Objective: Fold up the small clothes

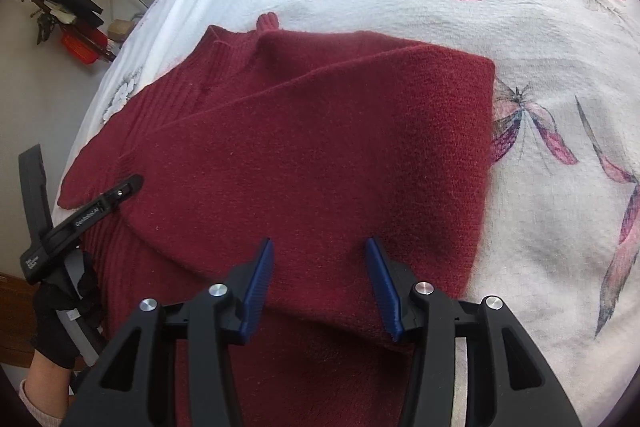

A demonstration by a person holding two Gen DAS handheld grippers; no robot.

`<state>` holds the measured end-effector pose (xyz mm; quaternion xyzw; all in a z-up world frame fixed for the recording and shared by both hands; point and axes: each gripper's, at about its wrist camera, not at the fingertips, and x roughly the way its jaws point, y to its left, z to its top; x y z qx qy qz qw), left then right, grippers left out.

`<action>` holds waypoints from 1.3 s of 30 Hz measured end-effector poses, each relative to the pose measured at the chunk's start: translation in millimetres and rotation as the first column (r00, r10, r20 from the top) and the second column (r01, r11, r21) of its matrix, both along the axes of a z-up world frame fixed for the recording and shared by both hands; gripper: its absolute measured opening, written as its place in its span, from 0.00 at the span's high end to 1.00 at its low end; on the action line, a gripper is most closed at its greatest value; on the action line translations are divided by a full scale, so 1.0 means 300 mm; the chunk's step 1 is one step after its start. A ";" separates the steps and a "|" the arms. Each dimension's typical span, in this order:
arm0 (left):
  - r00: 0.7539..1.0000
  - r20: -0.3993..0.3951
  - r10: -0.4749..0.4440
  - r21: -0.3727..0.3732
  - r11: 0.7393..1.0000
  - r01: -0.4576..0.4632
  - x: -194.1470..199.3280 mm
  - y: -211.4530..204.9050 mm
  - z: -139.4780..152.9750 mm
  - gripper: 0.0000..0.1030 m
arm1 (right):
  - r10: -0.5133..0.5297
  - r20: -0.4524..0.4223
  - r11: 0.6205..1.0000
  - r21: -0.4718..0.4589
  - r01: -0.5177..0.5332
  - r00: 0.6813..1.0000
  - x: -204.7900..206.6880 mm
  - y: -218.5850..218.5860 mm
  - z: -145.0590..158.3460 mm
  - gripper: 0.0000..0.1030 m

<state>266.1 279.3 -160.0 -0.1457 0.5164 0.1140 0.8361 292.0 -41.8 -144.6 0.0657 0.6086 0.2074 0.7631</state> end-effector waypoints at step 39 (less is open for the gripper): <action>0.629 0.078 0.773 -0.679 0.503 -0.534 -0.621 1.271 -0.058 0.40 | 0.057 0.089 0.998 -0.021 -0.055 0.994 -0.013 0.047 -0.014 0.50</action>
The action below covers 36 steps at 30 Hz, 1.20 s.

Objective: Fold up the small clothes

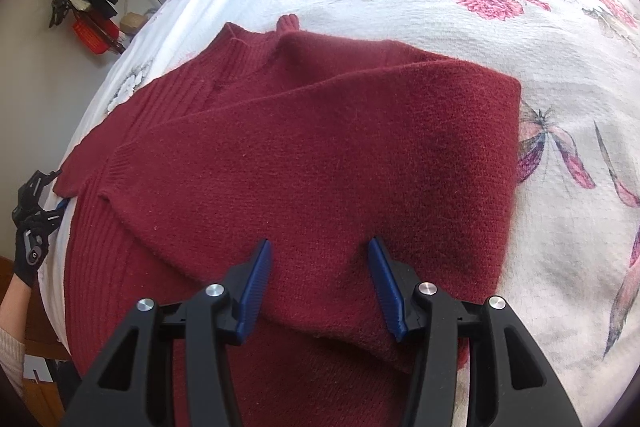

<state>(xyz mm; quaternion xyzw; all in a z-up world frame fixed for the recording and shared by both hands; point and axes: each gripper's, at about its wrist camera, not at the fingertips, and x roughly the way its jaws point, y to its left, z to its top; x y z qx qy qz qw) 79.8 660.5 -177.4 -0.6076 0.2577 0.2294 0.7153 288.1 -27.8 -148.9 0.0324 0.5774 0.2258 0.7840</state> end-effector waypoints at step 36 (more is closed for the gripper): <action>0.902 0.128 -0.412 0.268 0.890 0.369 0.364 -0.583 0.336 0.96 | -0.004 -0.023 1.000 0.015 0.004 1.000 0.011 -0.008 0.008 0.47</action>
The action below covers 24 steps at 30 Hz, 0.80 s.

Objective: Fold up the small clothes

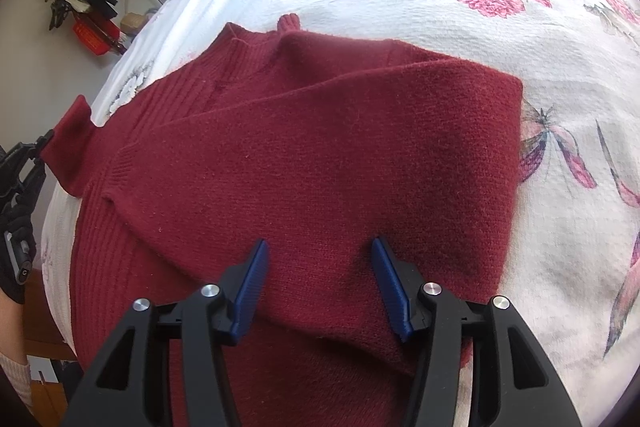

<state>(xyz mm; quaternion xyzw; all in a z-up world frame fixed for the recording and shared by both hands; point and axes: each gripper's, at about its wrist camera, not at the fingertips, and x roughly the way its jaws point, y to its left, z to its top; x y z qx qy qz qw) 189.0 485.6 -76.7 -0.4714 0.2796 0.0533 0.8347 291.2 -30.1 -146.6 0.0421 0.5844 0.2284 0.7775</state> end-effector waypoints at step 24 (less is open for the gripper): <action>0.936 -0.174 -0.305 -0.038 0.952 0.304 0.156 -0.441 -0.332 0.92 | 0.014 0.003 1.000 -0.023 -0.014 1.000 -0.001 0.014 -0.005 0.47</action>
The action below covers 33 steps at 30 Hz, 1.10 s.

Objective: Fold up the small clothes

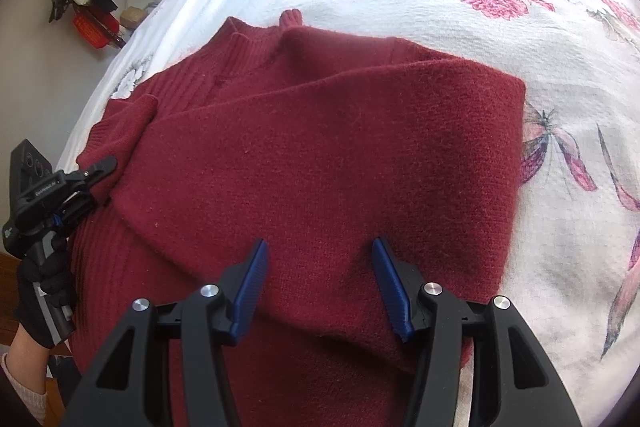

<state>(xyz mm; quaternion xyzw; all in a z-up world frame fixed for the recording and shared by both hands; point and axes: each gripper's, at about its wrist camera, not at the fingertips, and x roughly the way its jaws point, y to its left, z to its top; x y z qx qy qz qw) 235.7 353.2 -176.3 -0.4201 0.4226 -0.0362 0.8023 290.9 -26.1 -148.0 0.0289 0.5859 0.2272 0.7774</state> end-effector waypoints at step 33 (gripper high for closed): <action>0.992 -0.081 0.101 0.353 0.933 -0.066 -0.281 0.319 0.216 0.61 | 0.040 -0.334 0.964 0.262 0.052 0.942 0.101 0.733 -0.007 0.44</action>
